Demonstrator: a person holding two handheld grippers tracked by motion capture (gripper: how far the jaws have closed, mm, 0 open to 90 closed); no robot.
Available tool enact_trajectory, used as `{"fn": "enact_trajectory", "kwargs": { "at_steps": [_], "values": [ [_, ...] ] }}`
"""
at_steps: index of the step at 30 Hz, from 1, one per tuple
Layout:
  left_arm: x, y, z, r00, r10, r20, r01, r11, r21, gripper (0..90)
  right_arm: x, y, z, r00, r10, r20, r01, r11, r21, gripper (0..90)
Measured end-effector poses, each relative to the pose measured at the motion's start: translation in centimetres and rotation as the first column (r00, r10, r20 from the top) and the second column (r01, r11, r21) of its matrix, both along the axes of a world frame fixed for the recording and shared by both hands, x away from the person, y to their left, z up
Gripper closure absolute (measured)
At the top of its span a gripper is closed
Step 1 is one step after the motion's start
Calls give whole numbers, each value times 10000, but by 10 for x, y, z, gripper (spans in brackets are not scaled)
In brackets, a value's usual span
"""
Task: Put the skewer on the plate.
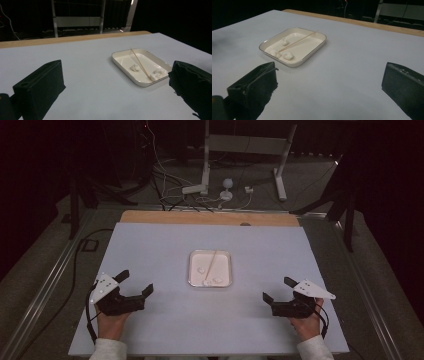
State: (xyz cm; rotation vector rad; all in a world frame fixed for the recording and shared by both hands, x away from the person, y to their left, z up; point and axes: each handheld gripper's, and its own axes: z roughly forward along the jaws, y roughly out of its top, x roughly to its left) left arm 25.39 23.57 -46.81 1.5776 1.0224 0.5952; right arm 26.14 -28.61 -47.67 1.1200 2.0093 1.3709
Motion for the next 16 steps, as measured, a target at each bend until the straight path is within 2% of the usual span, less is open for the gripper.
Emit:
{"fn": "enact_trajectory", "kwargs": {
  "at_steps": [16],
  "values": [
    [0, 10, 1, 9990, 452, 17, -451, 9988, -189, 4, 1, -4, -1, 9998, -194, 35, 193, 9998, 65, 0]
  ]
}}
